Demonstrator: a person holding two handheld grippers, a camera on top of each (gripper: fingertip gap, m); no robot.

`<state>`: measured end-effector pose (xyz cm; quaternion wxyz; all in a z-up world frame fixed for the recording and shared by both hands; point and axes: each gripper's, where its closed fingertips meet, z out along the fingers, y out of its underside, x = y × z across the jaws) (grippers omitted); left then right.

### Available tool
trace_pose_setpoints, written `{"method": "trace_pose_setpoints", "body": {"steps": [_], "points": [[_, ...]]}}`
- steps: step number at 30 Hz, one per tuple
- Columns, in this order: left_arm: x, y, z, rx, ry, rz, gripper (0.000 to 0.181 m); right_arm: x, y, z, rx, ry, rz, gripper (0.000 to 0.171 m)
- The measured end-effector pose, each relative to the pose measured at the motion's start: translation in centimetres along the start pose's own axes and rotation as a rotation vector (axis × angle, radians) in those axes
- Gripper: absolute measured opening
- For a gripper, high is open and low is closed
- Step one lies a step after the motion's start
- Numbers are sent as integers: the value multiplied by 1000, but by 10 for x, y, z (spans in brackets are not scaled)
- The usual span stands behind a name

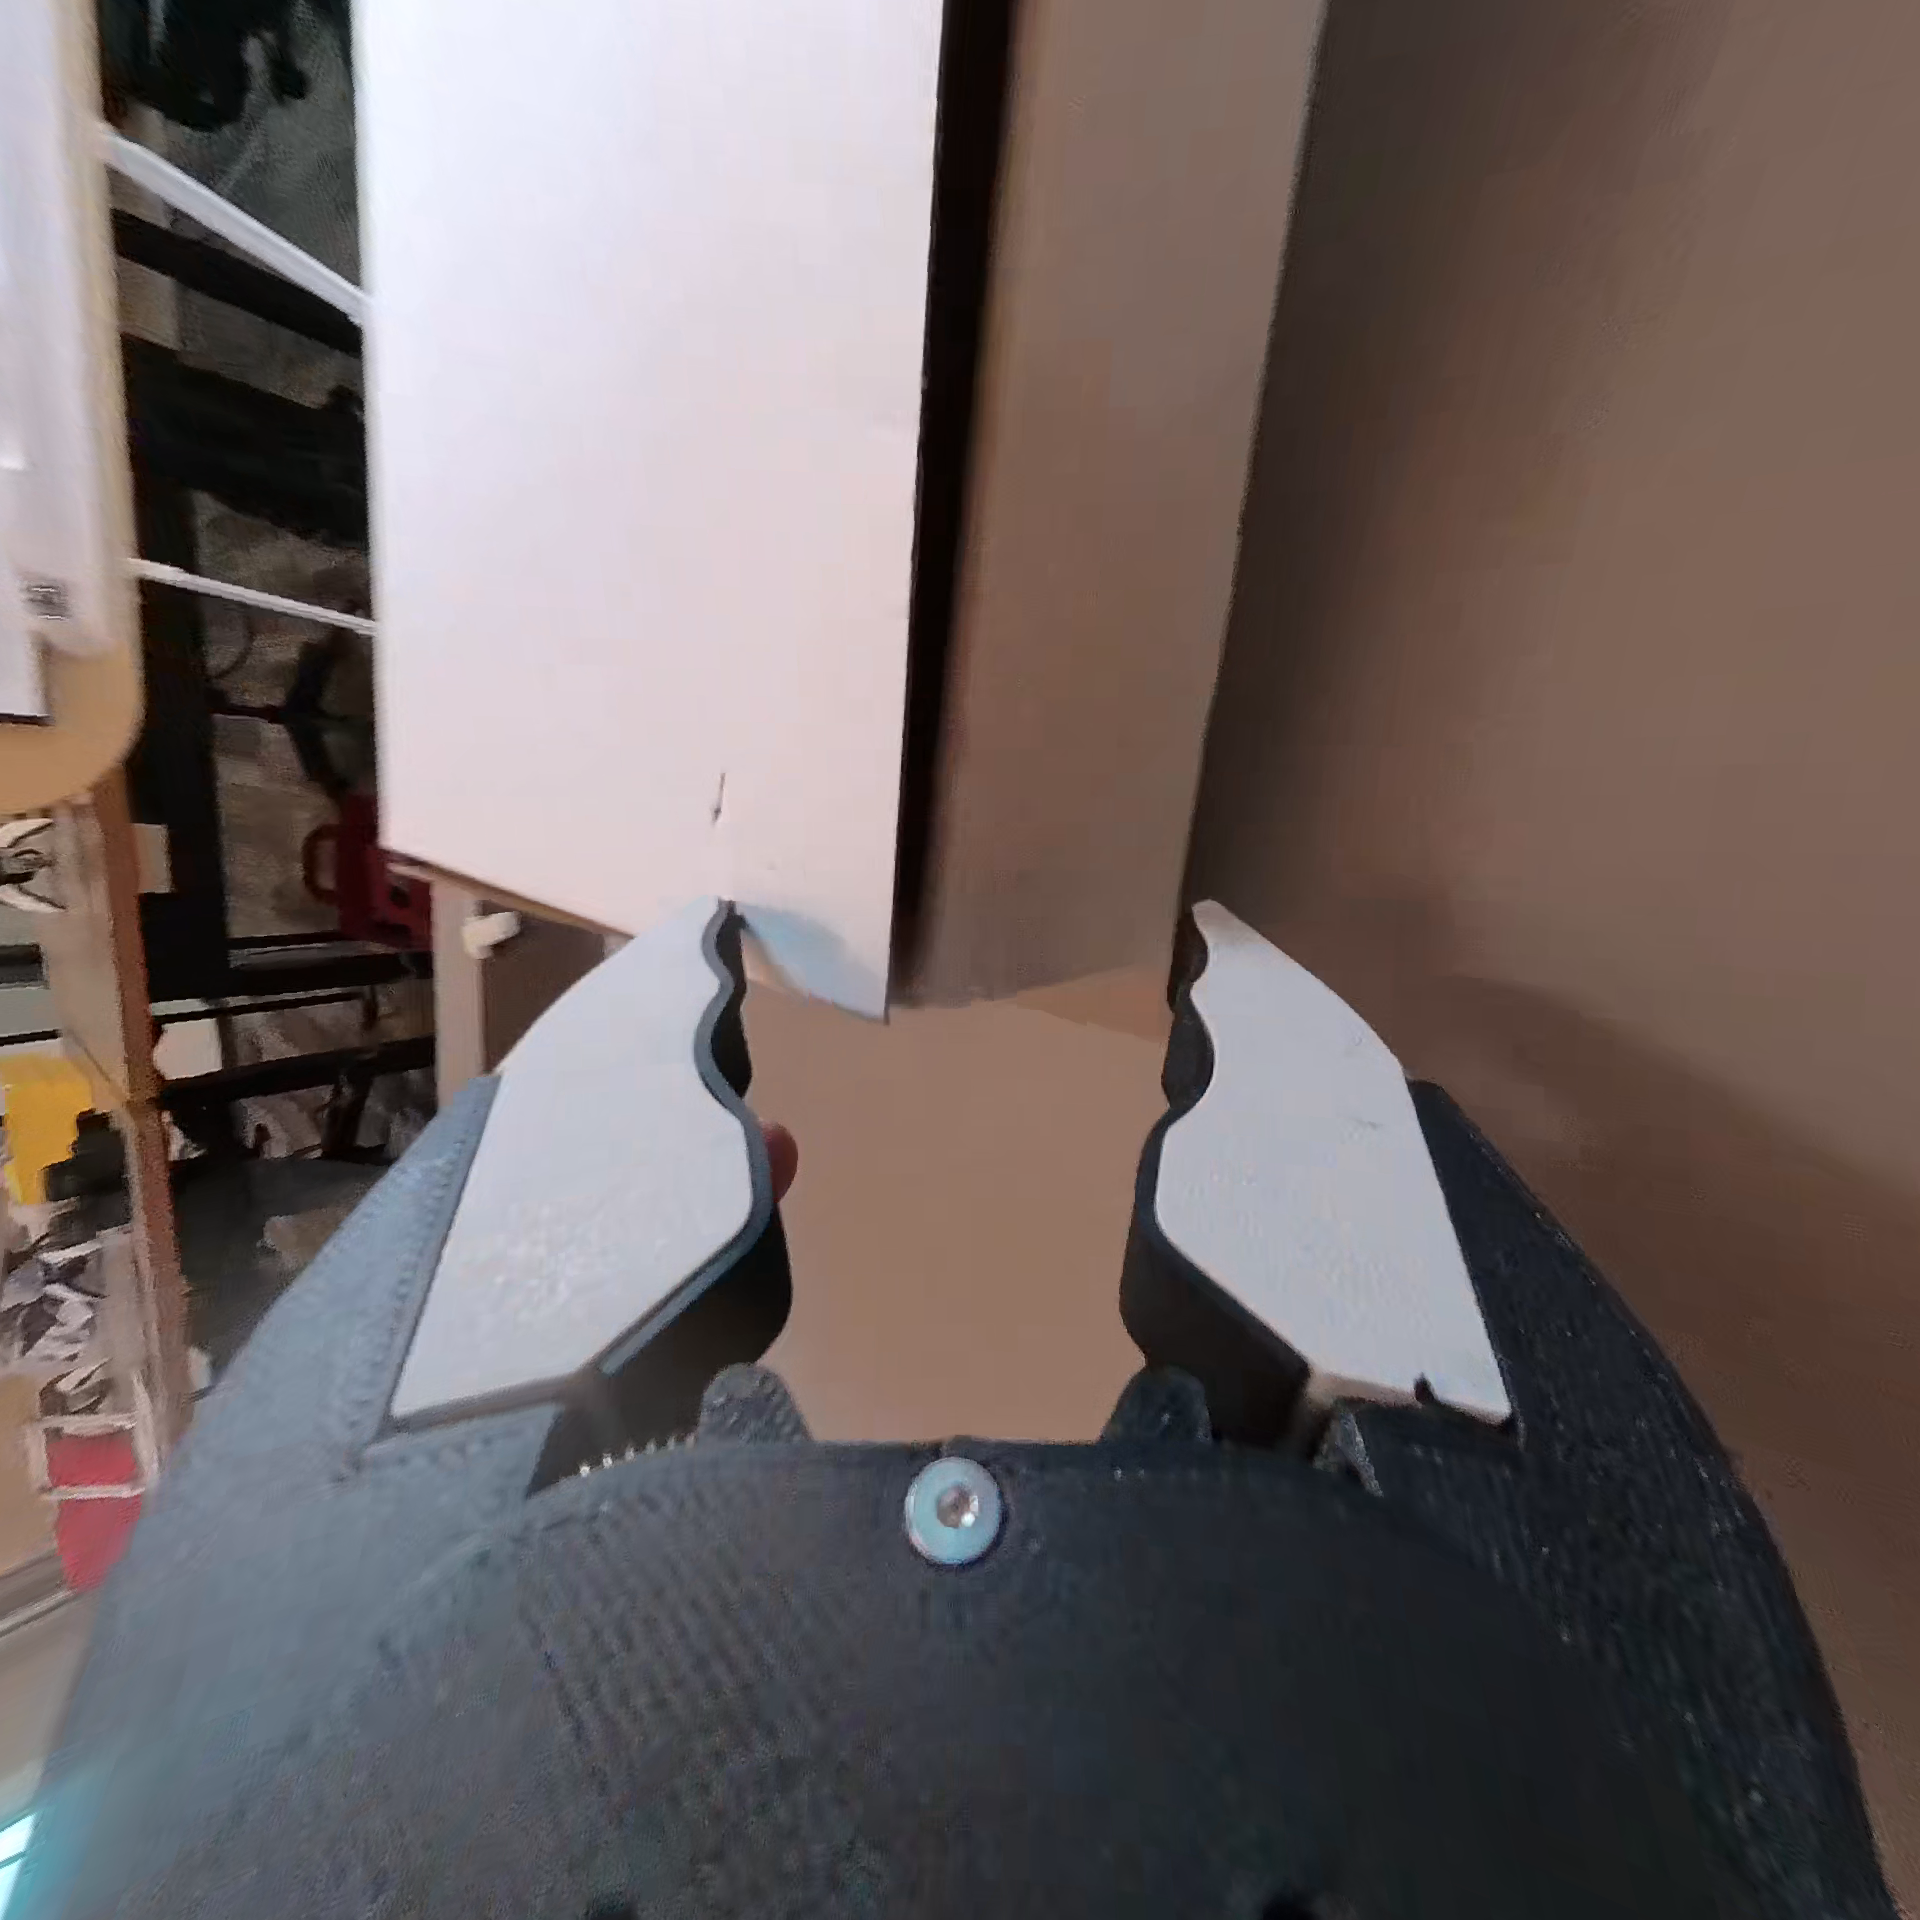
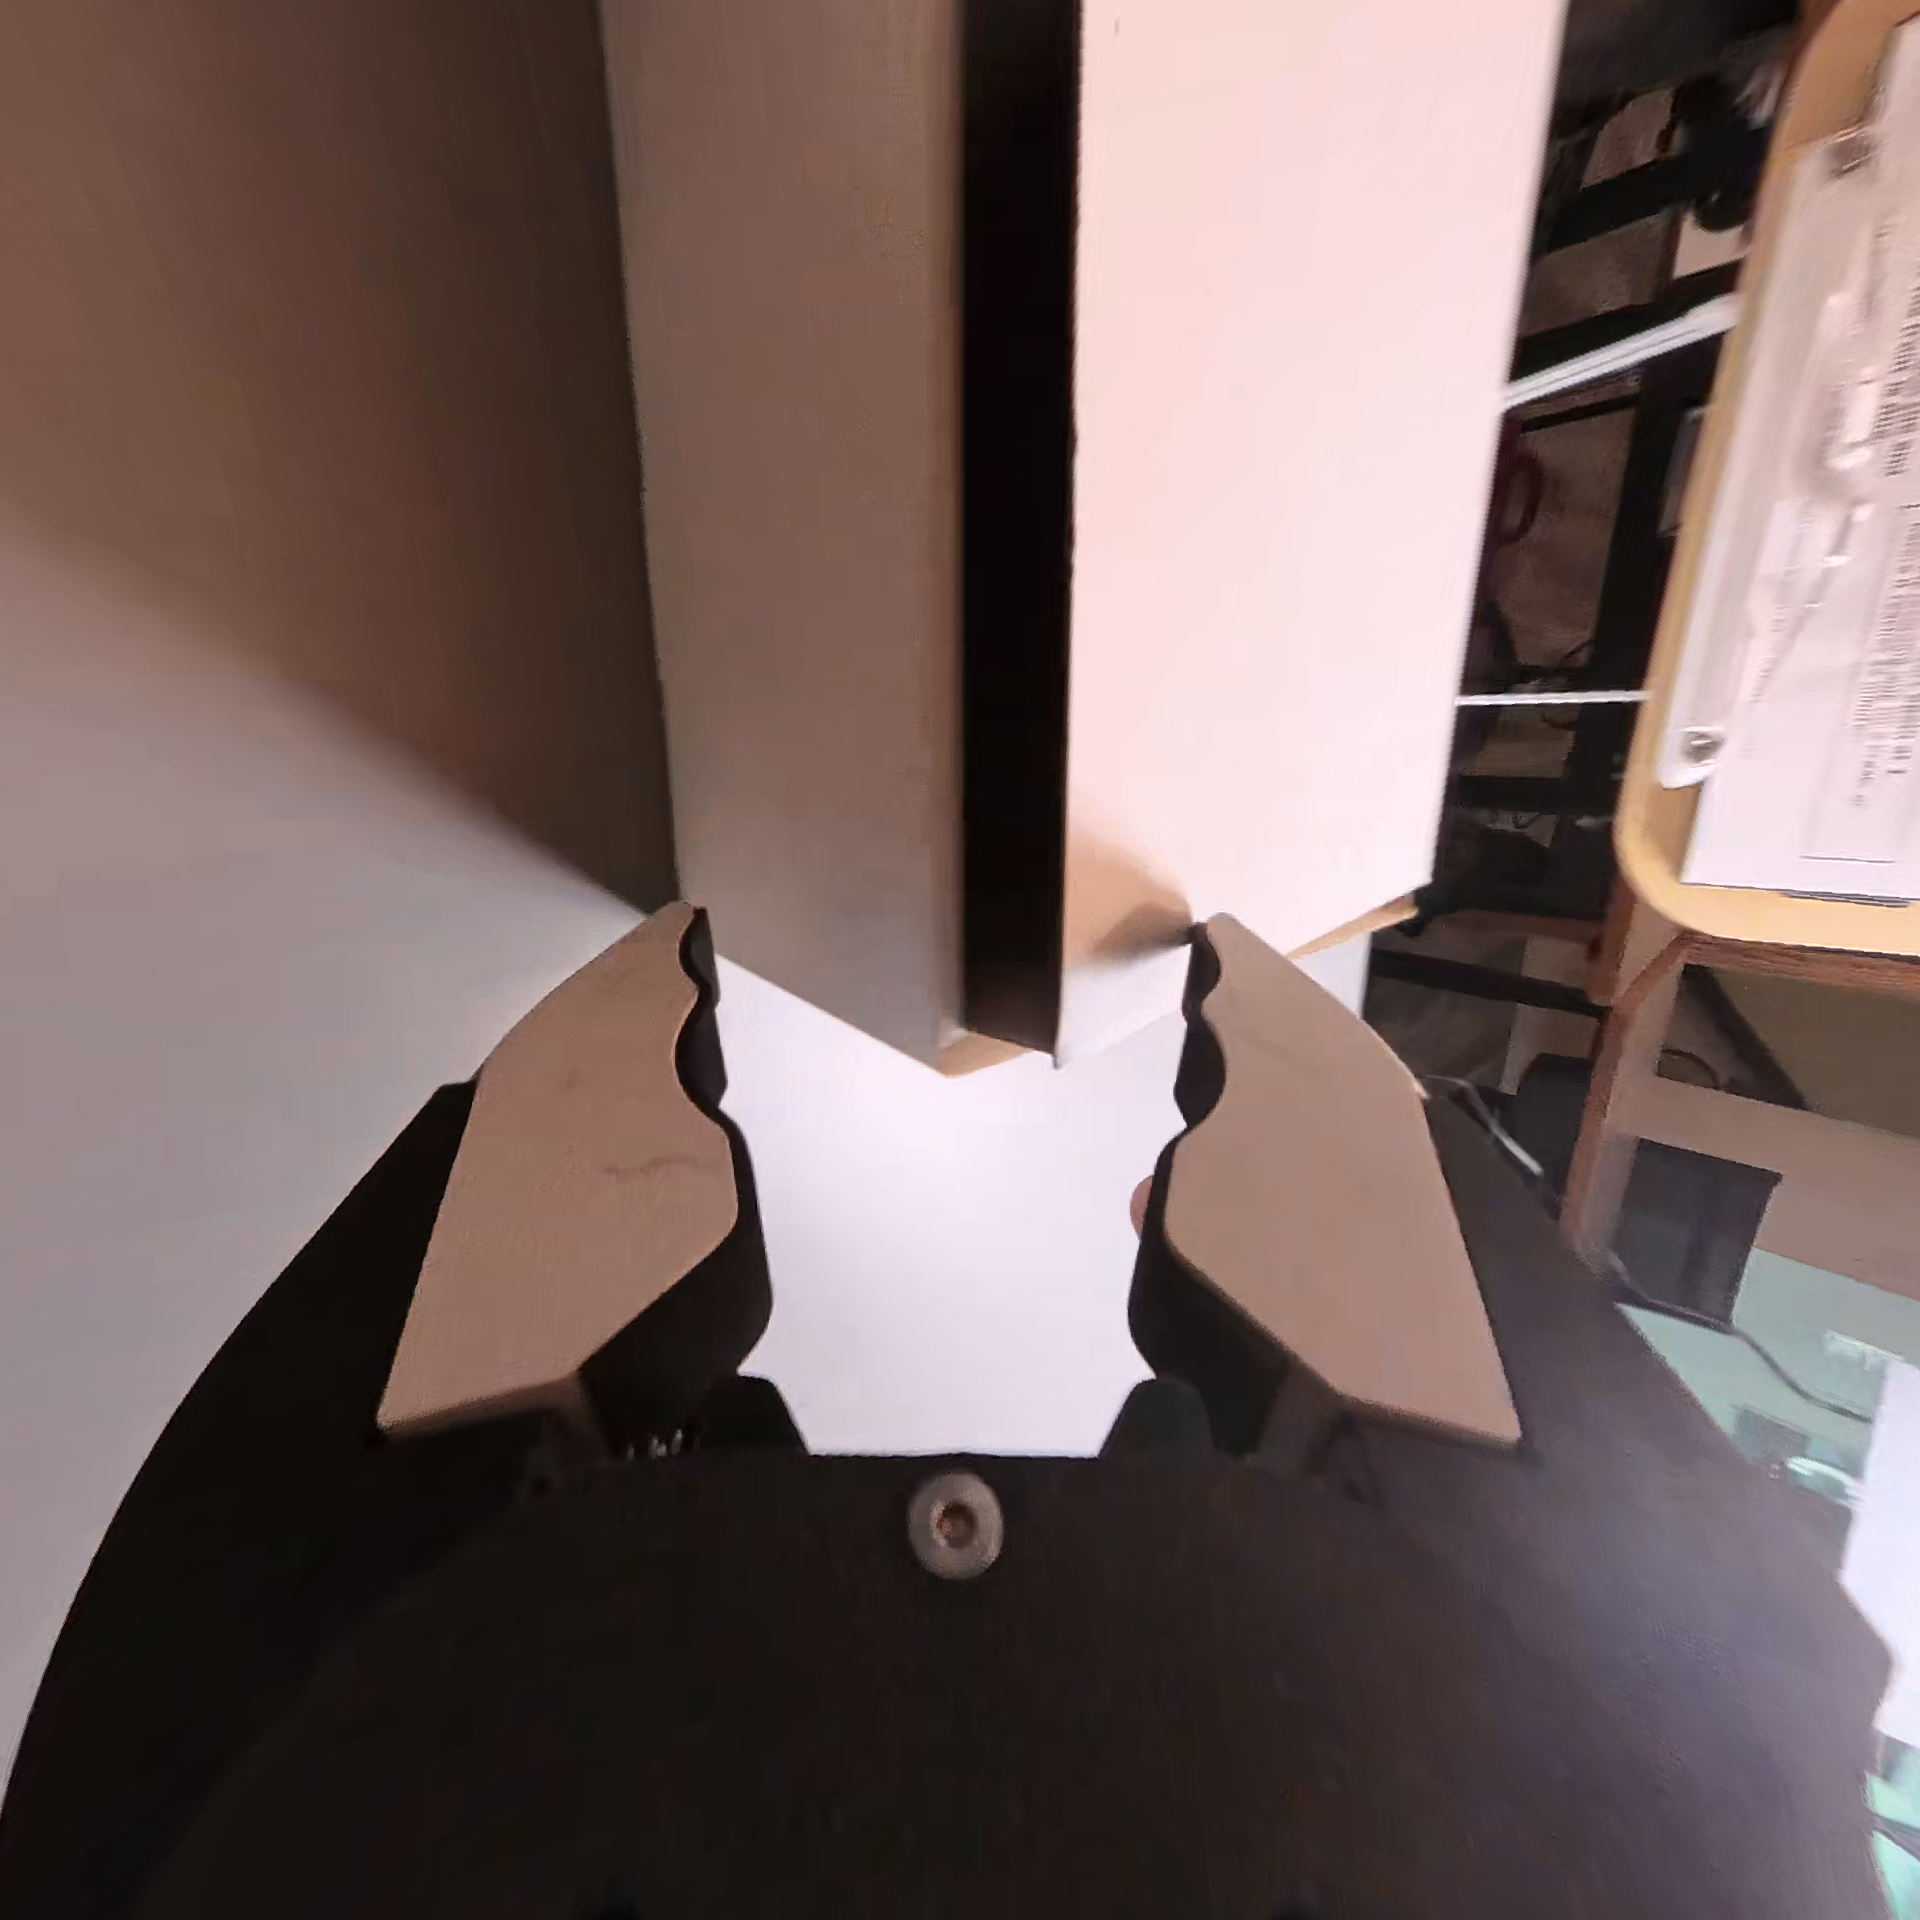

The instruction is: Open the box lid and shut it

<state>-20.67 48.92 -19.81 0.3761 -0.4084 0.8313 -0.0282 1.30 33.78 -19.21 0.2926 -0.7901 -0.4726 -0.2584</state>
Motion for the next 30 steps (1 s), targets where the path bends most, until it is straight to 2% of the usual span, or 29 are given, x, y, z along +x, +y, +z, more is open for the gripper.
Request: {"method": "trace_pose_setpoints", "body": {"steps": [1, 4, 7, 12, 14, 17, 19, 23, 26, 30], "points": [[7, 3, 6, -2, 0, 7, 82, -9, 3, 6, -13, -25, 11, 87], [6, 6, 13, -30, -94, 80, 83, -15, 6, 16, -21, 19, -4, 94], [6, 4, 16, -28, -124, 50, 84, -16, 4, 16, 2, 24, 43, 96], [5, -2, 15, 95, -146, -45, 82, -15, -3, 13, 106, 13, 171, 93], [3, -13, 6, 245, -103, -212, 75, -13, -9, 6, 201, -34, 313, 92], [-17, -28, -24, 562, -7, -552, 75, 7, -16, -13, 434, -89, 614, 90], [-48, -16, -33, 685, 10, -802, 71, 34, -2, -19, 553, -86, 841, 89], [-101, 27, 1, 728, 50, -1155, 67, 85, 42, 9, 623, -116, 1220, 87], [-126, 39, 37, 700, 144, -1297, 69, 108, 59, 44, 614, -161, 1358, 86], [-150, 35, 69, 653, 232, -1378, 70, 129, 59, 83, 564, -226, 1449, 79]]}}
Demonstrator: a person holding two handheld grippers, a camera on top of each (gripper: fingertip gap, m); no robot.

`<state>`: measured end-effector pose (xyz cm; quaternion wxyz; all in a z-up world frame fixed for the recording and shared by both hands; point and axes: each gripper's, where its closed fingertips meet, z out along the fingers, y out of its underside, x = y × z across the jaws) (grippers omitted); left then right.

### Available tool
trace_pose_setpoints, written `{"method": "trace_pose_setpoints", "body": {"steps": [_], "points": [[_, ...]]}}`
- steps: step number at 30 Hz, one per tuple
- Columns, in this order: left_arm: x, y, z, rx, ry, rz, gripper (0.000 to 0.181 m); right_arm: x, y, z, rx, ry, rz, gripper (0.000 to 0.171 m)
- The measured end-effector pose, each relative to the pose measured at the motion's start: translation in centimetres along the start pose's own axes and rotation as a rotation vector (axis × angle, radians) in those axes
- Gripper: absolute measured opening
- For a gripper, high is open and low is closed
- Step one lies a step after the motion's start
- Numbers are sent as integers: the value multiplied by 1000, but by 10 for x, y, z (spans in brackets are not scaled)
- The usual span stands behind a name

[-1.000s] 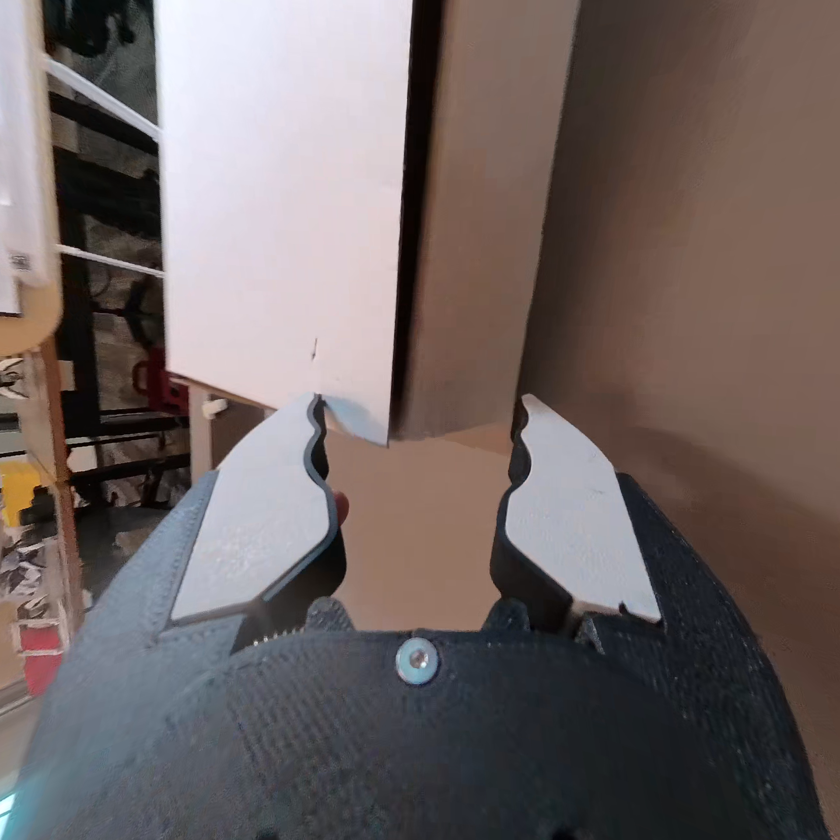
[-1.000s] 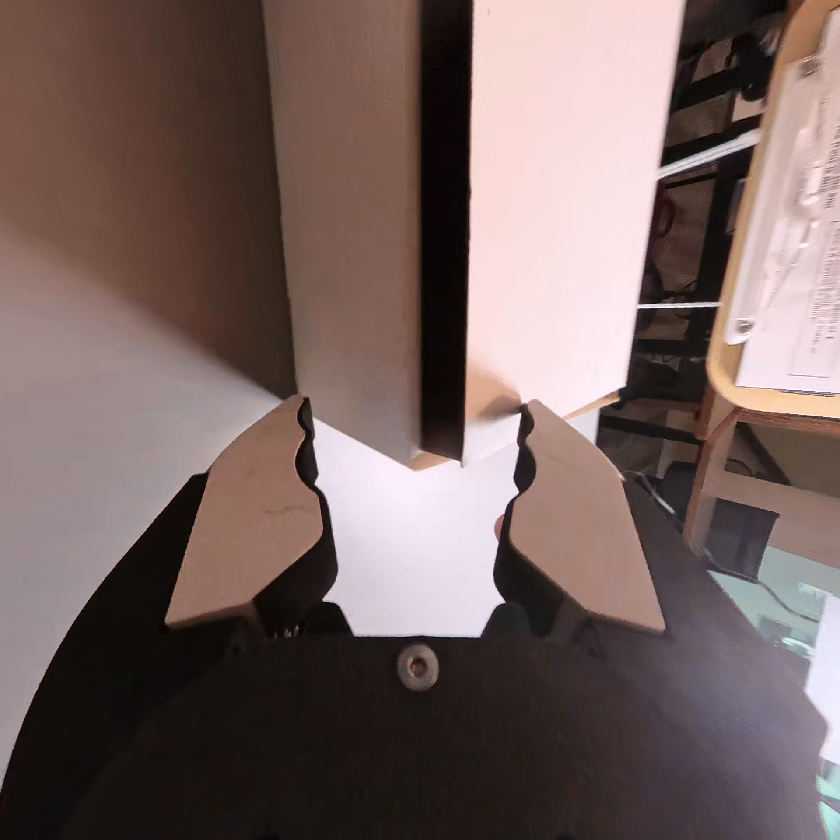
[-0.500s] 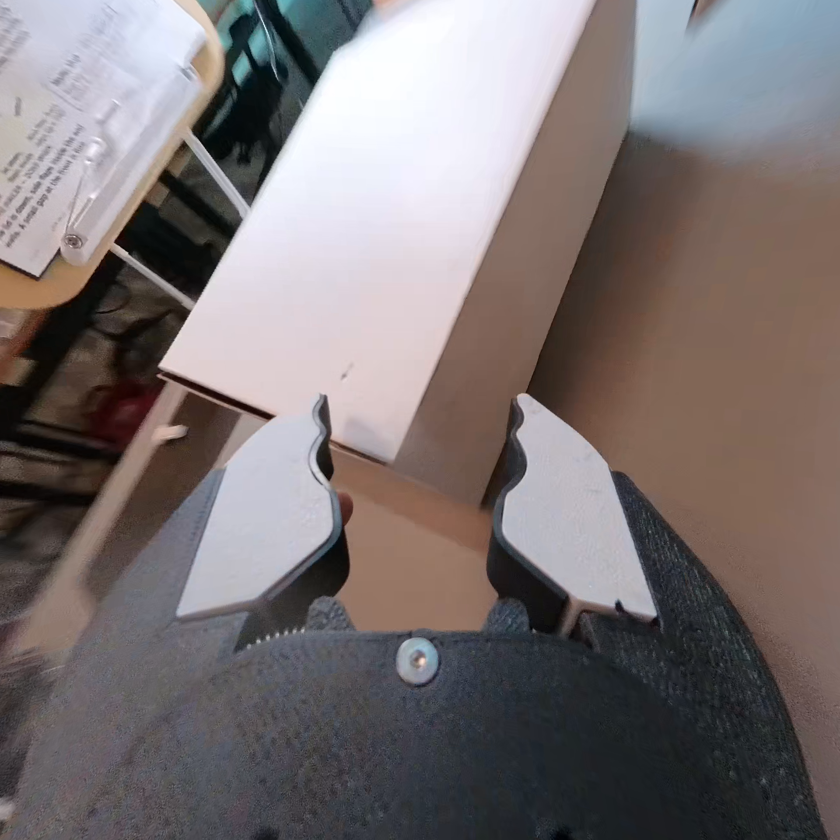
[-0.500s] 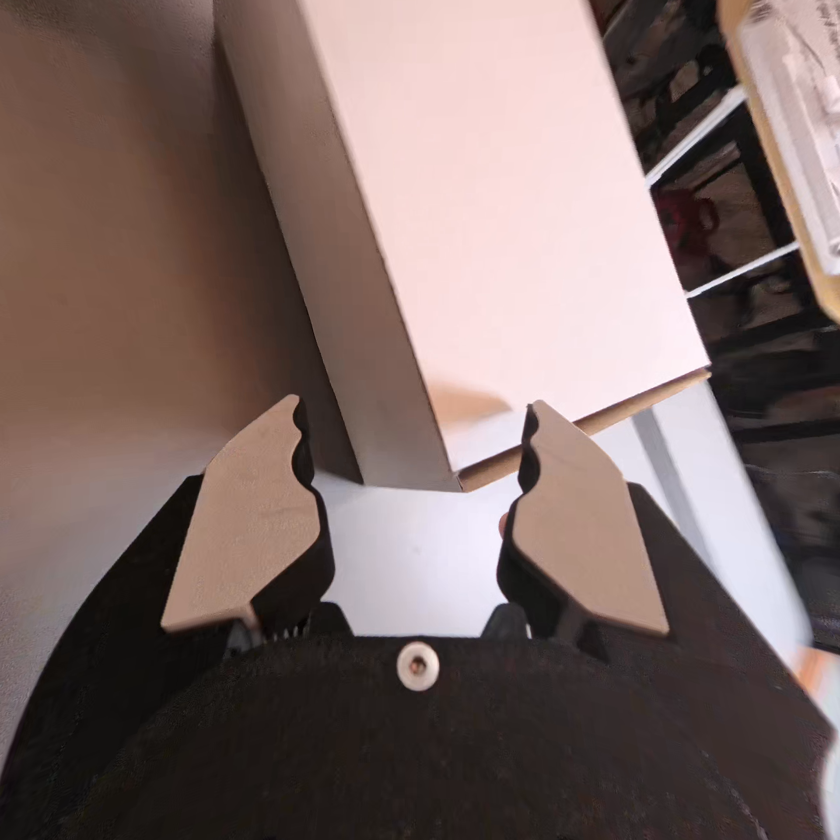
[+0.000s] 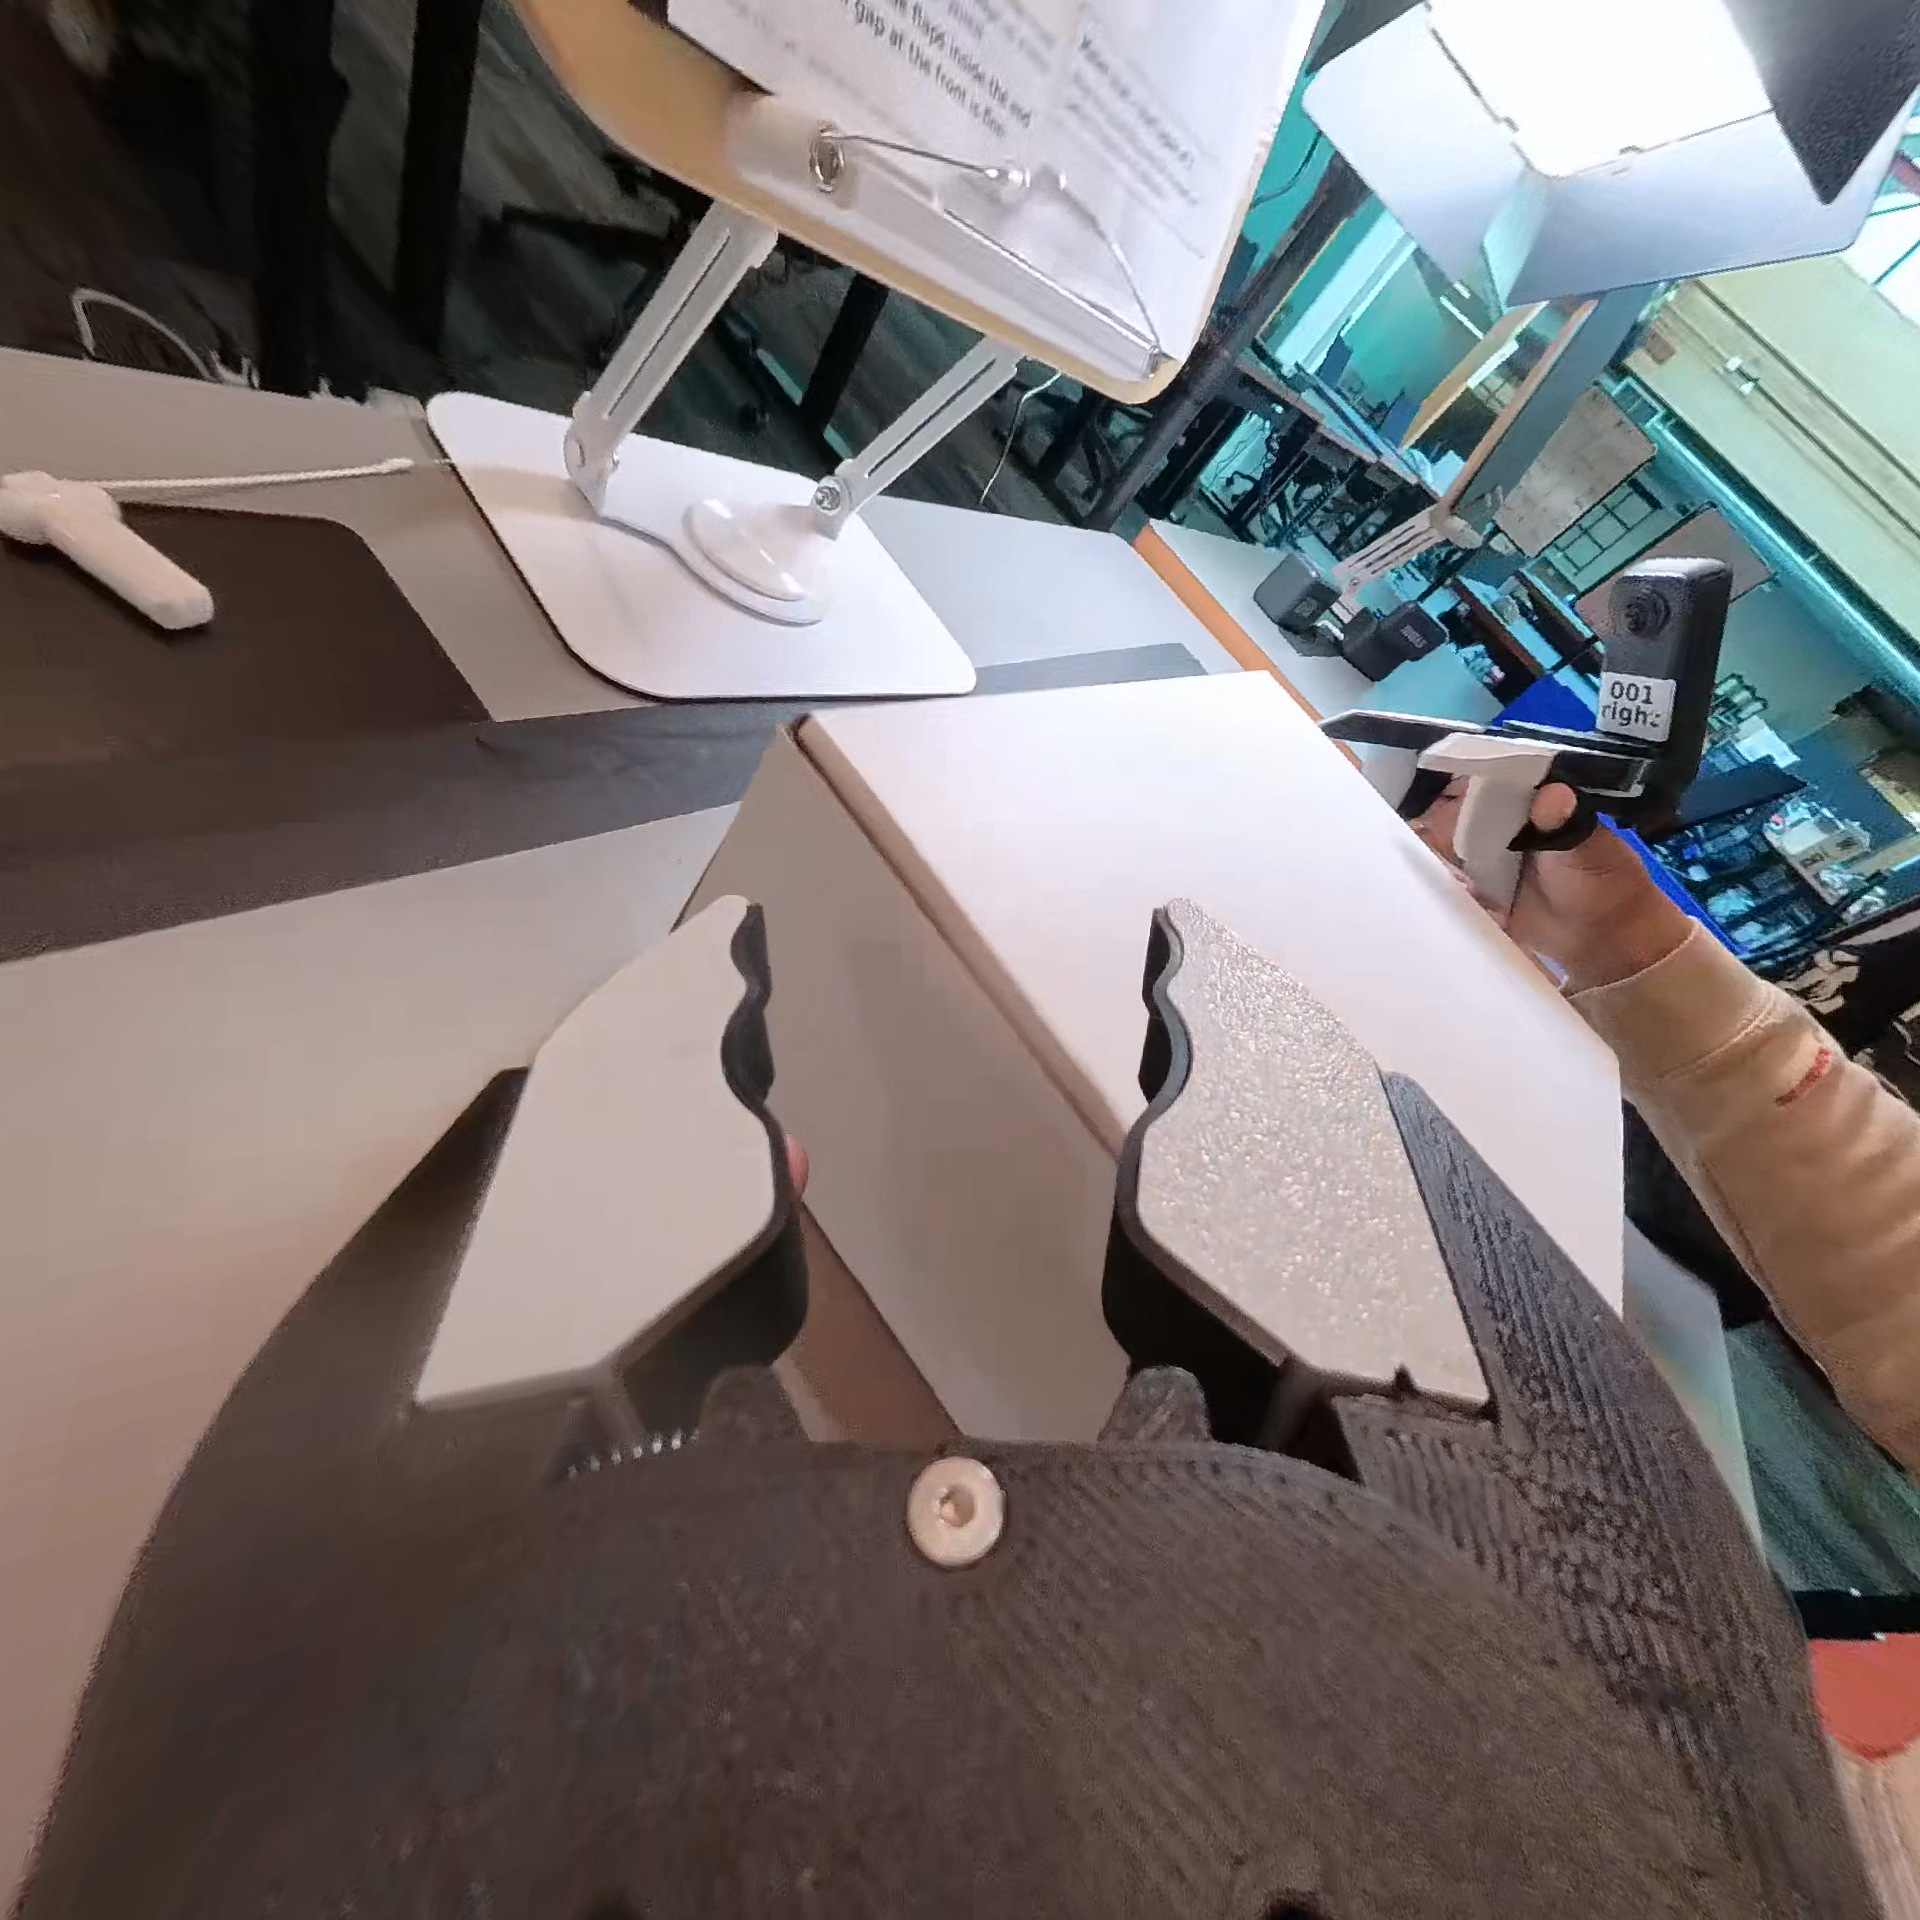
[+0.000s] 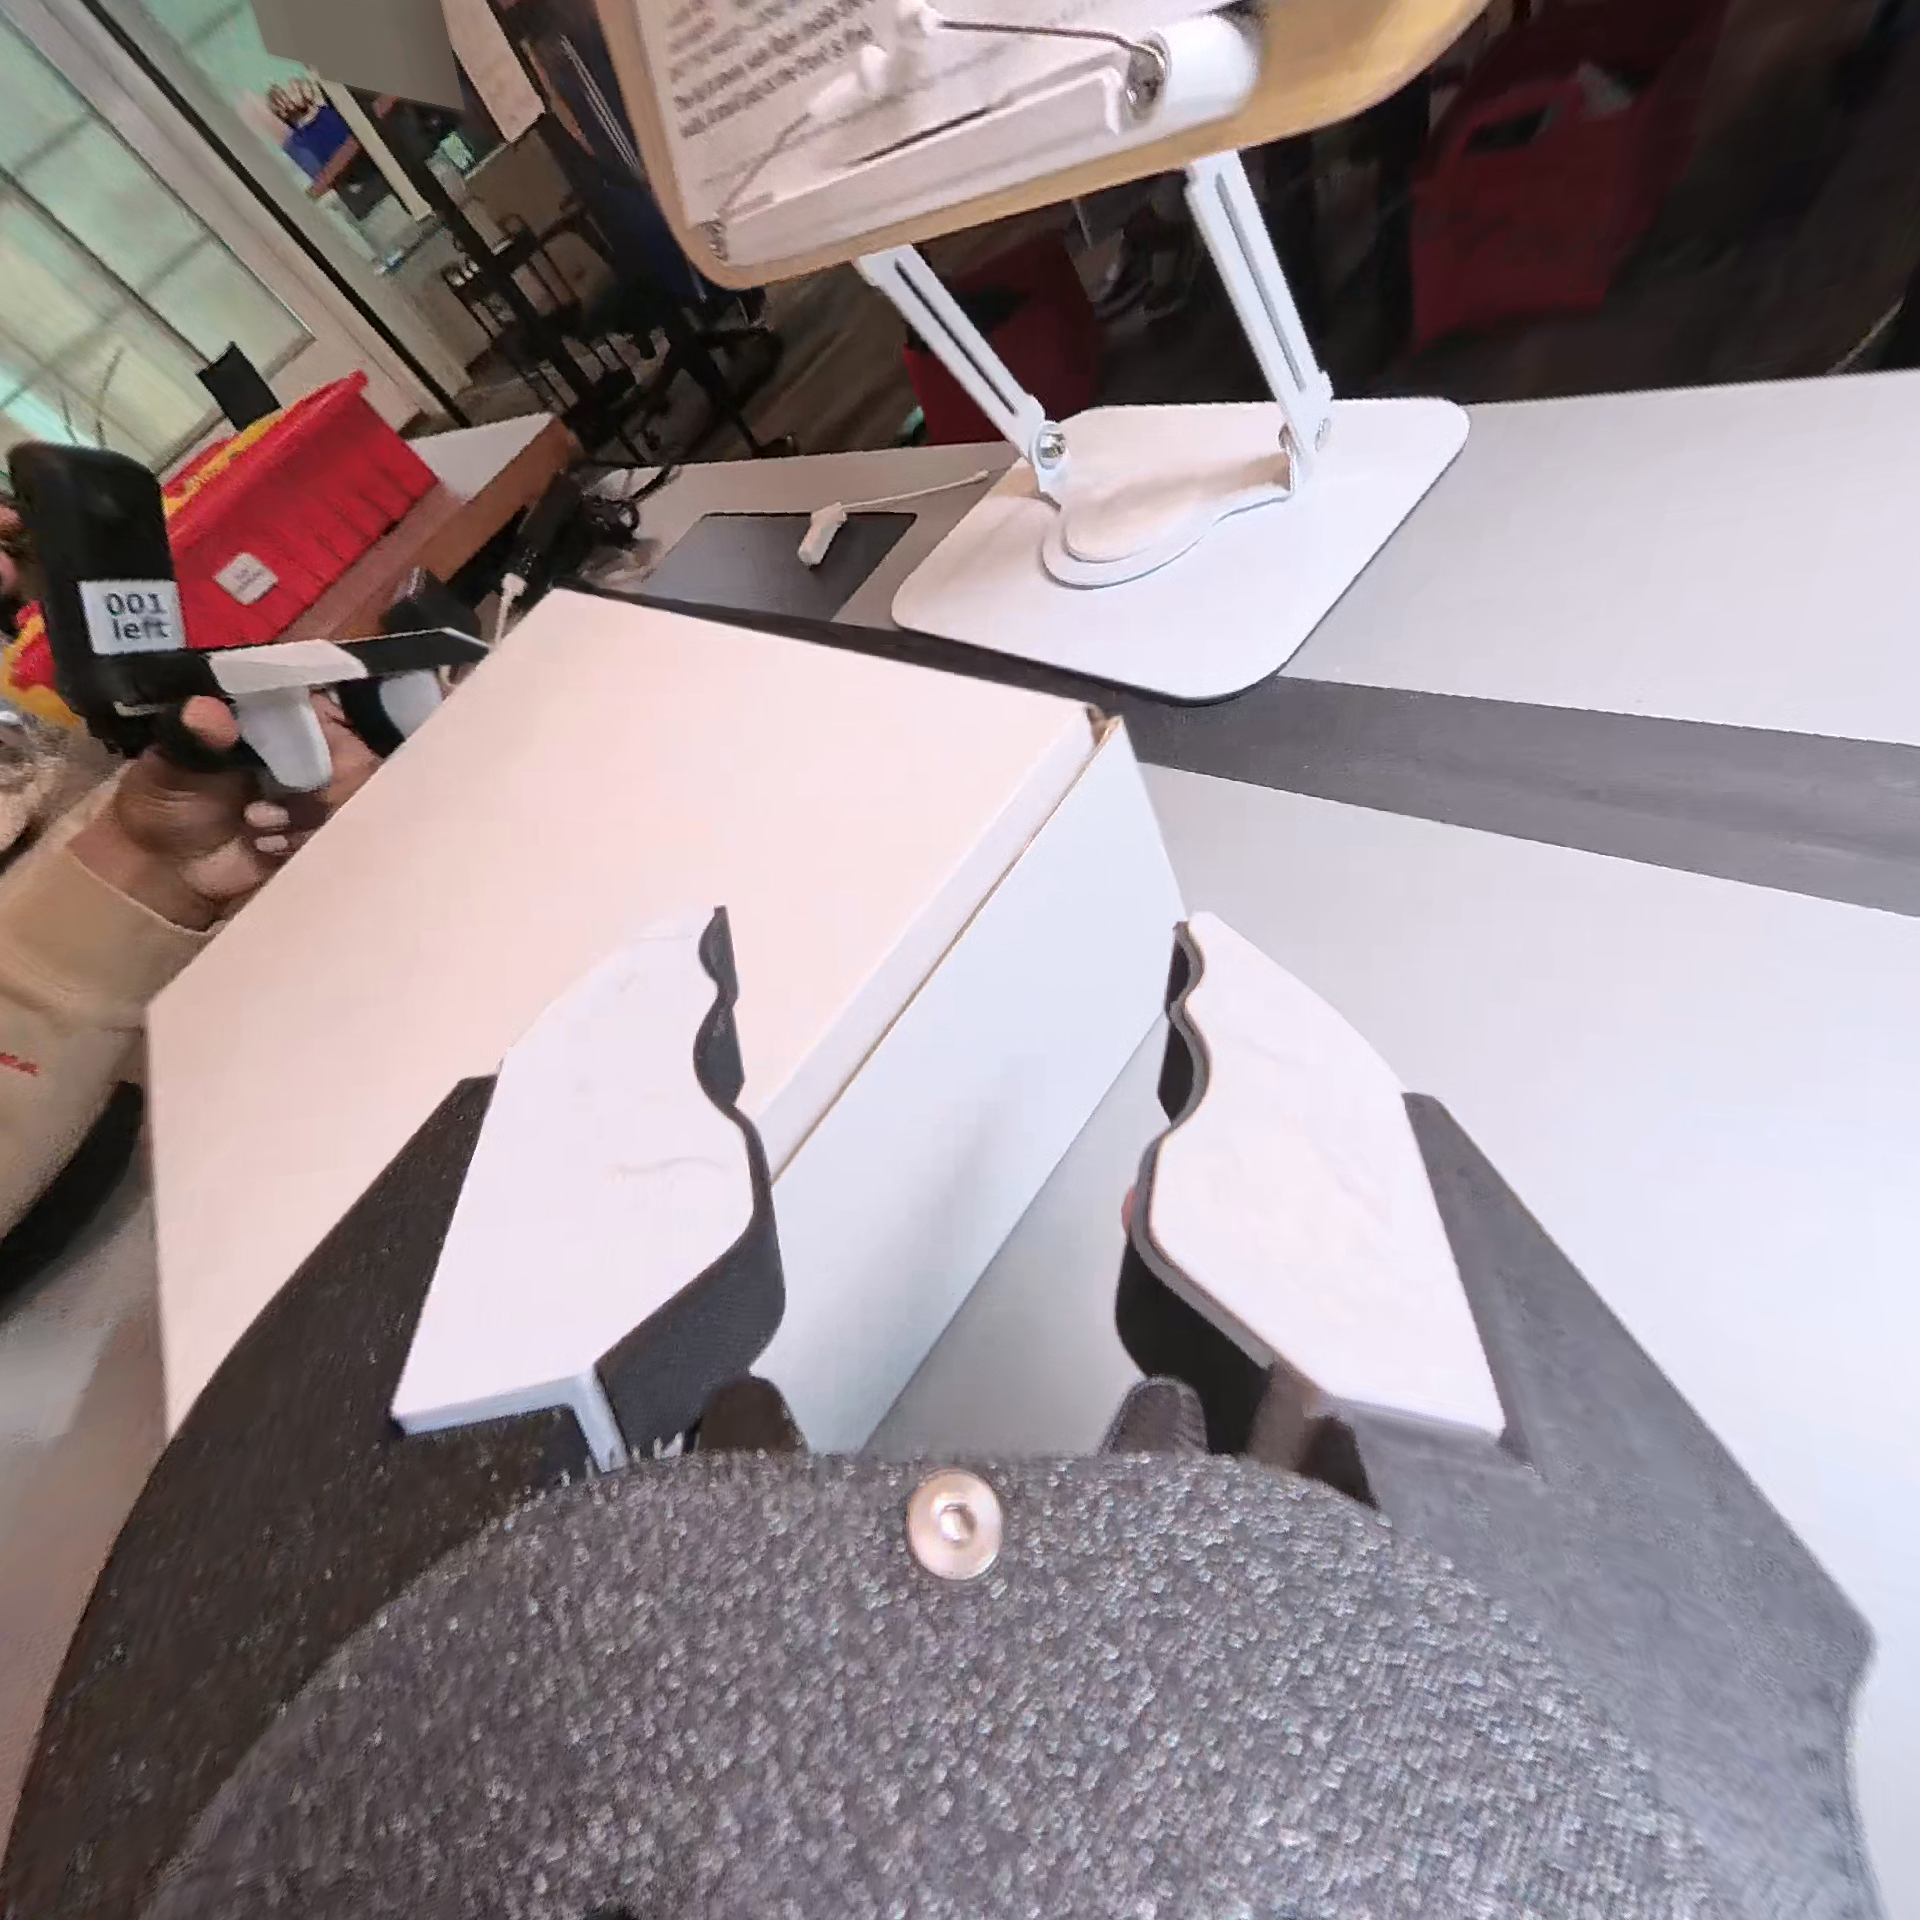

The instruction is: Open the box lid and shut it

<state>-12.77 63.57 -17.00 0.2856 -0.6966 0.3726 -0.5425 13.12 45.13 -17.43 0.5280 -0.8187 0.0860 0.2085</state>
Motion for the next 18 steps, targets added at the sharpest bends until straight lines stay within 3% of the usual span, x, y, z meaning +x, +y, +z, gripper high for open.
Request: {"method": "trace_pose_setpoints", "body": {"steps": [5, 14, 18], "points": [[0, 3, 31, -133, -54, 50, 70, -13, 1, 36, -127, -50, -17, 51], [0, 2, 37, -168, -100, 90, 69, -9, 0, 36, -198, 7, -99, 49], [9, -9, 20, -25, -127, 159, 64, -13, -20, 8, -36, 124, -243, 50]]}}
